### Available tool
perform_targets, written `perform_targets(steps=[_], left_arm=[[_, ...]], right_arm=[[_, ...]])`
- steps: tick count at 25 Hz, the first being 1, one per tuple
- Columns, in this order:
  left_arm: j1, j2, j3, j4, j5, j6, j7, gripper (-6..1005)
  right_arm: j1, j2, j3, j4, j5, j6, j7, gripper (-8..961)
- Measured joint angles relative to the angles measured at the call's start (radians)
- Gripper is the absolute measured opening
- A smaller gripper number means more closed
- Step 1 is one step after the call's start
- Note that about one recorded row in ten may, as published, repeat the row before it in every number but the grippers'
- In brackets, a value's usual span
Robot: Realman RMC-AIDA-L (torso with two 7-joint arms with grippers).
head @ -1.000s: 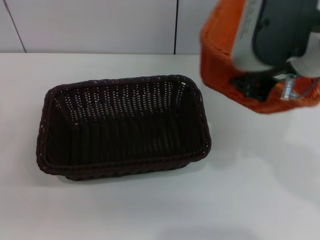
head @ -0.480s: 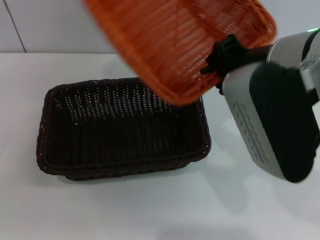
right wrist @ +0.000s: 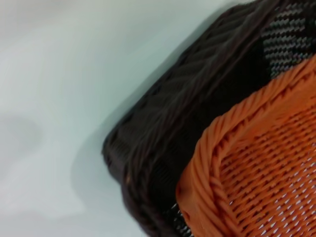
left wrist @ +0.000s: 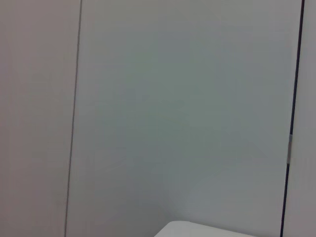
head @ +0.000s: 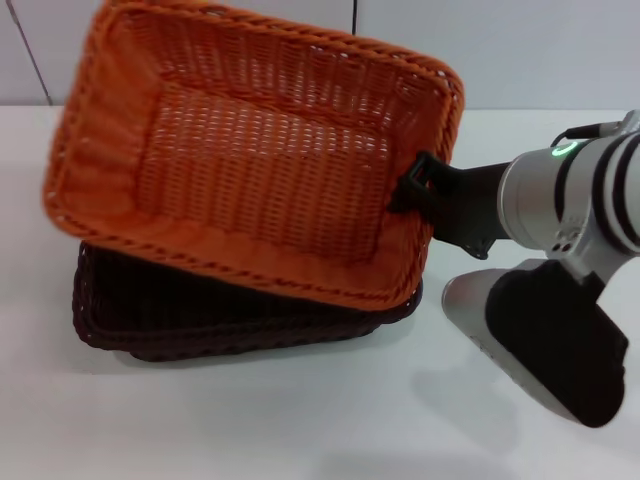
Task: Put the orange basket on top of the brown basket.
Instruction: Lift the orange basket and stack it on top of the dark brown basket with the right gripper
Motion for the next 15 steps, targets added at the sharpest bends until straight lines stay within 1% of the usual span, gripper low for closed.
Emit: perform_targets(steps=[1, 4, 5, 10, 15], left_arm=[[0.000, 0.000, 0.000, 0.000, 0.000, 0.000, 0.000, 773], [0.003, 0.000, 0.011, -0.004, -0.003, 0.000, -0.001, 773], [0.002, 0.000, 0.011, -0.005, -0.003, -0.001, -0.001, 773], [-0.001, 0.000, 0.011, -0.005, -0.003, -0.001, -0.002, 773], [-0.005, 0.001, 0.011, -0.005, -0.002, -0.001, -0.002, 773]], right_arm=[[0.000, 0.000, 0.000, 0.000, 0.000, 0.000, 0.000, 163], [-0.003, 0.001, -0.022, 0.050, -0.029, 0.092, 0.021, 164], [-0.006, 0.001, -0.030, 0.053, -0.031, 0.103, 0.031, 164], [-0.013, -0.003, -0.083, 0.038, -0.063, 0.101, 0.106, 164], [-0.020, -0.003, -0.110, 0.022, -0.075, 0.066, 0.127, 278]])
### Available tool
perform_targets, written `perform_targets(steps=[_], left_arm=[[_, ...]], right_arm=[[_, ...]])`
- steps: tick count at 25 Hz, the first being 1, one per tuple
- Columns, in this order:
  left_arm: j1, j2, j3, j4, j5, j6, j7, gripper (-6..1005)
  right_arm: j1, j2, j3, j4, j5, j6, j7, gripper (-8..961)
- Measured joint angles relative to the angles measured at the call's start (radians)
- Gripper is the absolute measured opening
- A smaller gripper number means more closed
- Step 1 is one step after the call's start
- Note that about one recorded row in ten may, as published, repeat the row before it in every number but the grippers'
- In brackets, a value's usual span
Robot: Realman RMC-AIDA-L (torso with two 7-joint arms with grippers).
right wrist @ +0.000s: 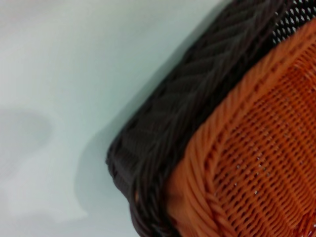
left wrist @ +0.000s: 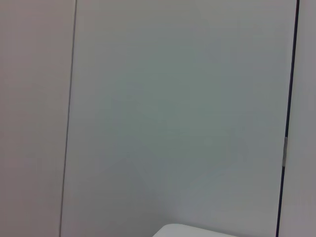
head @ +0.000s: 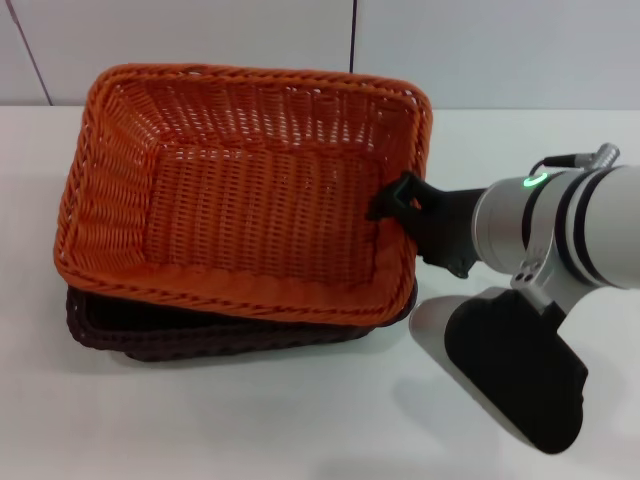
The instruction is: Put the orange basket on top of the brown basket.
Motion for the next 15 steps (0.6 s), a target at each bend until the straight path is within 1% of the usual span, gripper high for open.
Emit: perform_targets(steps=[2, 4, 5, 6, 7, 9, 10, 11, 12, 13, 14, 15], left_arm=[[-0.001, 0.000, 0.000, 0.000, 0.000, 0.000, 0.000, 773], [-0.002, 0.000, 0.000, 0.000, 0.000, -0.001, 0.000, 773], [-0.003, 0.000, 0.000, 0.000, 0.001, -0.002, 0.000, 773], [-0.003, 0.000, 0.000, 0.000, 0.001, -0.002, 0.000, 773], [-0.003, 0.001, 0.001, 0.000, 0.001, -0.002, 0.000, 773], [-0.003, 0.001, 0.002, 0.000, 0.000, -0.003, 0.000, 773], [-0.004, 0.002, 0.003, 0.000, 0.002, -0.009, 0.000, 773], [-0.004, 0.003, 0.003, 0.001, 0.004, -0.012, 0.000, 773], [-0.005, 0.003, 0.003, 0.003, 0.005, -0.014, 0.000, 773], [-0.005, 0.003, 0.003, 0.005, 0.006, -0.015, 0.000, 773], [-0.005, 0.003, 0.003, 0.005, 0.006, -0.015, 0.000, 773], [-0.005, 0.003, 0.003, 0.010, 0.007, -0.016, 0.000, 773]], right_arm=[[-0.010, -0.002, -0.017, -0.018, -0.012, -0.011, 0.026, 323], [-0.027, -0.003, -0.032, -0.041, -0.024, -0.015, 0.049, 410], [-0.056, -0.004, -0.044, -0.071, -0.029, -0.016, 0.058, 453], [-0.056, -0.004, -0.044, -0.071, -0.029, -0.016, 0.058, 497], [-0.076, -0.004, -0.048, -0.090, -0.030, -0.017, 0.059, 540], [-0.113, -0.004, -0.054, -0.123, -0.031, -0.018, 0.058, 565], [-0.160, -0.001, -0.065, -0.165, -0.031, -0.018, 0.051, 577], [-0.160, -0.001, -0.065, -0.165, -0.031, -0.018, 0.051, 589], [-0.181, 0.001, -0.072, -0.183, -0.032, -0.018, 0.046, 602], [-0.228, 0.004, -0.101, -0.214, -0.032, -0.017, 0.033, 614], [-0.228, 0.004, -0.101, -0.214, -0.032, -0.017, 0.033, 627], [-0.249, 0.004, -0.122, -0.224, -0.032, -0.014, 0.030, 639]])
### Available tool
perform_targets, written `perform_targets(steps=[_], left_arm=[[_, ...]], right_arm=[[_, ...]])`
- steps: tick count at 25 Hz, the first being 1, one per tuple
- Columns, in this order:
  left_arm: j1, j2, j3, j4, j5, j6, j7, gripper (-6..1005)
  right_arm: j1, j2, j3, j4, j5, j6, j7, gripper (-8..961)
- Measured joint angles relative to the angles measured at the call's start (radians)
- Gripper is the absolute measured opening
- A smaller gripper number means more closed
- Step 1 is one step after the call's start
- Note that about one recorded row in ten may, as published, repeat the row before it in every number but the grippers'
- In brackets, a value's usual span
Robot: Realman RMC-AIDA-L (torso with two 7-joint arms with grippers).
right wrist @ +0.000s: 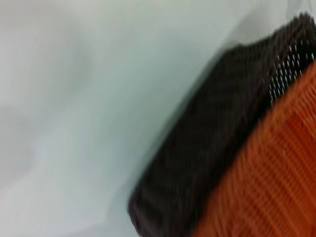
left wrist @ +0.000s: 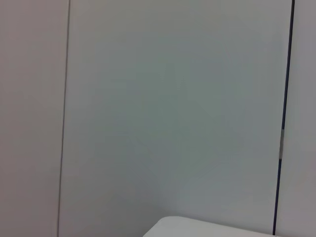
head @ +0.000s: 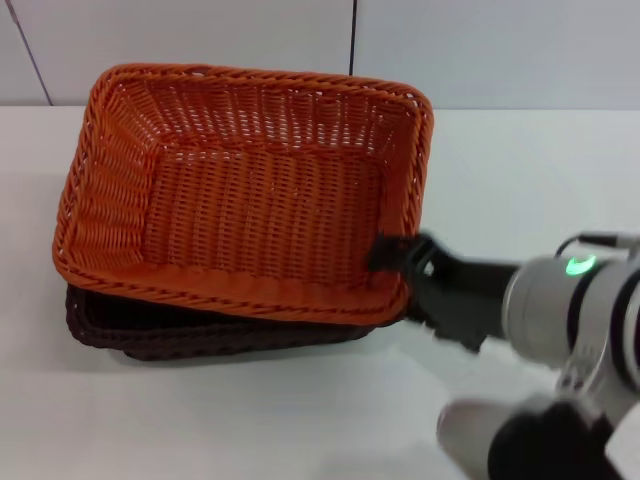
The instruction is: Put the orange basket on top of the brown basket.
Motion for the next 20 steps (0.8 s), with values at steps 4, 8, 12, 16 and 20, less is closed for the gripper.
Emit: perform_targets(steps=[4, 8, 12, 16, 20], left_arm=[[-0.002, 0.000, 0.009, 0.005, 0.002, -0.006, 0.000, 773], [-0.007, 0.001, 0.013, 0.012, 0.003, -0.007, 0.000, 773], [-0.011, 0.003, 0.018, 0.018, 0.005, -0.007, 0.000, 773], [-0.015, 0.003, 0.021, 0.018, 0.005, -0.006, 0.000, 773], [-0.010, 0.003, 0.016, 0.011, -0.001, 0.012, 0.000, 773]], right_arm=[[-0.044, 0.001, -0.095, -0.007, 0.000, 0.003, -0.002, 675], [-0.073, 0.003, -0.182, -0.013, 0.000, 0.018, -0.014, 672], [-0.083, 0.004, -0.211, -0.008, 0.000, 0.104, -0.015, 671], [-0.085, 0.010, -0.186, 0.043, 0.002, 0.425, 0.129, 671], [-0.111, 0.013, -0.043, 0.161, 0.011, 0.962, 0.614, 672]])
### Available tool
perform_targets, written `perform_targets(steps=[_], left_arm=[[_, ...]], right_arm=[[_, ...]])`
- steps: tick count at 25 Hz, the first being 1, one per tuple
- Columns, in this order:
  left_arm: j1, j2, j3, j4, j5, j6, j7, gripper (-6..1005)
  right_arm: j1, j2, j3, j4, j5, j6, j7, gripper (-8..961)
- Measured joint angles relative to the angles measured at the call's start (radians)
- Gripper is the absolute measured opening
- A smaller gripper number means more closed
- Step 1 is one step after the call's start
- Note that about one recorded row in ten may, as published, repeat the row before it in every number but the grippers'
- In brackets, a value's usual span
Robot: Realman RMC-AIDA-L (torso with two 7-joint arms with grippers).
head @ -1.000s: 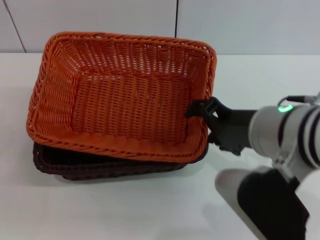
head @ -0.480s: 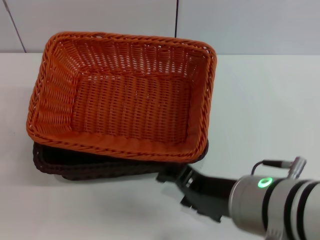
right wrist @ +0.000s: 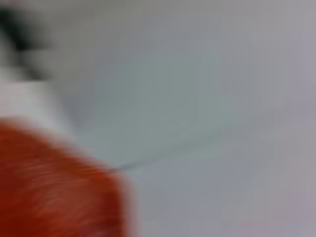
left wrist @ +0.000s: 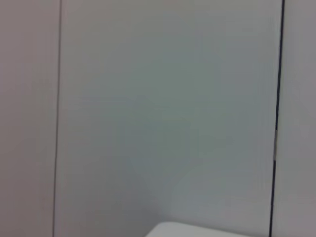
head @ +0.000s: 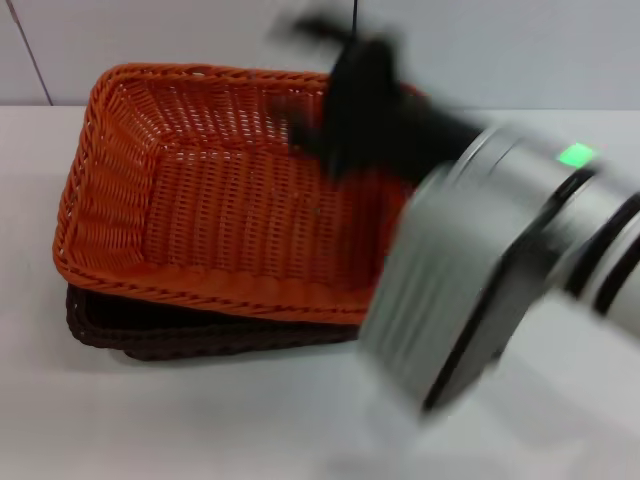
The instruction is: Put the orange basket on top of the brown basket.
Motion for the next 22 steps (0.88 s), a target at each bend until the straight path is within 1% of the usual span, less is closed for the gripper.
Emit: perform_targets(steps=[1, 2, 3, 4, 5, 6, 7, 8, 9, 11, 12, 13, 14, 16, 18, 22], left_arm=[[0.003, 0.000, -0.002, -0.001, 0.000, 0.012, 0.000, 773], [0.006, 0.000, -0.002, 0.000, -0.001, 0.027, 0.000, 773], [0.007, 0.000, -0.002, 0.000, -0.001, 0.031, 0.000, 773], [0.010, 0.000, -0.003, -0.001, -0.001, 0.038, 0.000, 773], [0.012, 0.000, -0.003, -0.002, -0.001, 0.043, 0.000, 773], [0.012, 0.000, -0.003, -0.002, -0.001, 0.043, 0.000, 773], [0.017, -0.001, -0.003, 0.002, -0.001, 0.060, 0.000, 773], [0.018, -0.001, -0.003, 0.003, -0.002, 0.063, 0.000, 773], [0.019, -0.002, -0.003, 0.008, -0.002, 0.071, 0.000, 773], [0.019, -0.002, -0.003, 0.008, -0.002, 0.071, 0.000, 773], [0.019, -0.002, -0.003, 0.012, -0.002, 0.077, 0.000, 773], [0.017, -0.001, -0.003, 0.021, -0.002, 0.078, 0.000, 773], [0.017, -0.001, -0.003, 0.021, -0.002, 0.078, 0.000, 773], [0.014, -0.001, -0.004, 0.031, -0.003, 0.079, 0.000, 773], [0.012, 0.000, -0.005, 0.033, -0.004, 0.082, 0.000, 773], [0.009, 0.000, -0.010, 0.033, -0.004, 0.082, 0.000, 773]], right_arm=[[0.000, 0.000, 0.000, 0.000, 0.000, 0.000, 0.000, 672], [-0.023, 0.000, 0.039, 0.026, 0.005, 0.073, 0.118, 672], [-0.077, 0.000, 0.129, 0.086, 0.052, 0.204, 0.294, 672], [-0.077, 0.000, 0.129, 0.086, 0.052, 0.204, 0.294, 672], [-0.104, -0.001, 0.179, 0.134, 0.095, 0.270, 0.360, 672], [-0.128, -0.004, 0.245, 0.213, 0.194, 0.388, 0.431, 672], [-0.135, -0.007, 0.270, 0.255, 0.250, 0.448, 0.458, 672], [-0.141, -0.010, 0.310, 0.339, 0.359, 0.552, 0.493, 672], [-0.142, -0.013, 0.345, 0.422, 0.453, 0.651, 0.534, 672], [-0.132, -0.014, 0.390, 0.585, 0.582, 0.809, 0.637, 672], [-0.118, -0.014, 0.405, 0.684, 0.624, 0.896, 0.706, 672], [-0.094, -0.012, 0.409, 0.809, 0.641, 1.001, 0.783, 672], [-0.094, -0.012, 0.409, 0.809, 0.641, 1.001, 0.783, 672], [-0.062, -0.009, 0.397, 0.937, 0.640, 1.118, 0.848, 672], [-0.037, -0.007, 0.368, 1.031, 0.636, 1.220, 0.878, 672], [-0.022, -0.007, 0.349, 1.058, 0.633, 1.247, 0.879, 672]])
